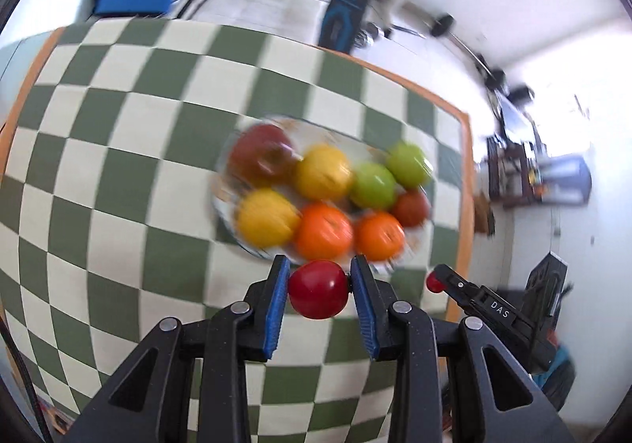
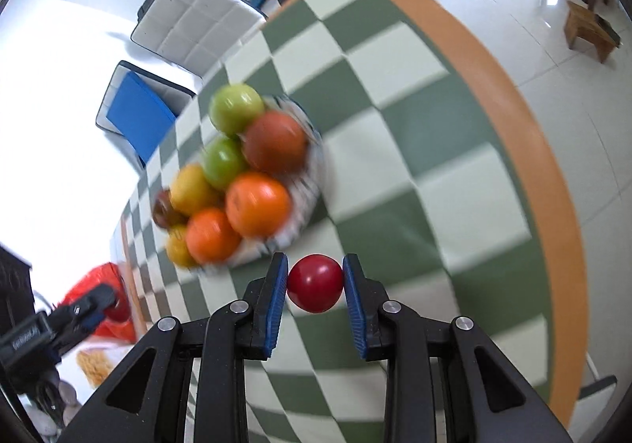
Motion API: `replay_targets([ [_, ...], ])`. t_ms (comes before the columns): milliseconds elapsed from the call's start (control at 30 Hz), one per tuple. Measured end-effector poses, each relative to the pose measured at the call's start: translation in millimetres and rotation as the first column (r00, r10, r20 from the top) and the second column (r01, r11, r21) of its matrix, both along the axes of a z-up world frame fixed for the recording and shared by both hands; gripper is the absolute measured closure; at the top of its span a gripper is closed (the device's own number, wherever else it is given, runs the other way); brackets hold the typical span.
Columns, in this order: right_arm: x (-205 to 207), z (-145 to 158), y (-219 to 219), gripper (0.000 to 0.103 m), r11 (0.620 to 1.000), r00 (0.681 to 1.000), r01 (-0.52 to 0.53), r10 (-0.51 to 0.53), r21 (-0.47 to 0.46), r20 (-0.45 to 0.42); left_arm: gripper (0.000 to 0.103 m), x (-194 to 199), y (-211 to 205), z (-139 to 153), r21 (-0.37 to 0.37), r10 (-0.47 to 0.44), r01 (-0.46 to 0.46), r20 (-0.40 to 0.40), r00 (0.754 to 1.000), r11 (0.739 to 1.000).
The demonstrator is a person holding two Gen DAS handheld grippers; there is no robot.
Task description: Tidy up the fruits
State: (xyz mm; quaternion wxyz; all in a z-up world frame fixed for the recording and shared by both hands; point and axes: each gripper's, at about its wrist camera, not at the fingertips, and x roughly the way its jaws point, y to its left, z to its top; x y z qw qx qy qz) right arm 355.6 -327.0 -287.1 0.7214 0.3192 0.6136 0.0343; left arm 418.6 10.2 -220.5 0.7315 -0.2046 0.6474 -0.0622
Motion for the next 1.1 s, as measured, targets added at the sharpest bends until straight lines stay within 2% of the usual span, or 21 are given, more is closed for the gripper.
replay_targets([
  [200,55,-25,18,0.072,0.999,0.999,-0.01,0.009,-0.036,-0.037,0.073,36,47,-49,-0.009,0.101,-0.102,-0.091,0.991,0.995],
  [333,74,-35,29,0.072,0.995,0.998,-0.037,0.031,-0.097,-0.058,0.073,47,53,-79,-0.025,0.131,-0.136,-0.147,0.98,0.99],
  [500,87,-40,38,0.072,0.987,0.996,-0.06,0.05,-0.146,-0.068,0.073,55,59,-100,-0.045,0.145,-0.156,-0.195,0.97,0.987],
  [700,85,-44,38,0.071,0.986,0.995,-0.065,0.053,-0.152,-0.08,0.072,53,64,-105,-0.077,0.161,-0.181,-0.216,0.963,0.98],
  [867,78,-46,33,0.071,0.992,0.996,-0.041,0.032,-0.122,-0.078,0.071,51,68,-104,-0.079,0.165,-0.187,-0.228,0.96,0.979],
  [933,77,-47,31,0.066,0.994,0.996,-0.035,0.026,-0.108,-0.081,0.071,50,69,-104,-0.073,0.166,-0.187,-0.234,0.958,0.98],
  [1033,76,-44,31,0.054,0.992,0.996,-0.036,0.026,-0.123,-0.08,0.071,48,68,-99,-0.038,0.162,-0.174,-0.22,0.962,0.984],
  [1067,76,-42,32,0.049,0.992,0.997,-0.037,0.027,-0.122,-0.078,0.07,46,67,-95,-0.015,0.156,-0.163,-0.209,0.965,0.987],
  [1100,75,-40,32,0.047,0.991,0.997,-0.039,0.029,-0.126,-0.076,0.064,44,65,-90,0.01,0.146,-0.147,-0.191,0.971,0.989],
])
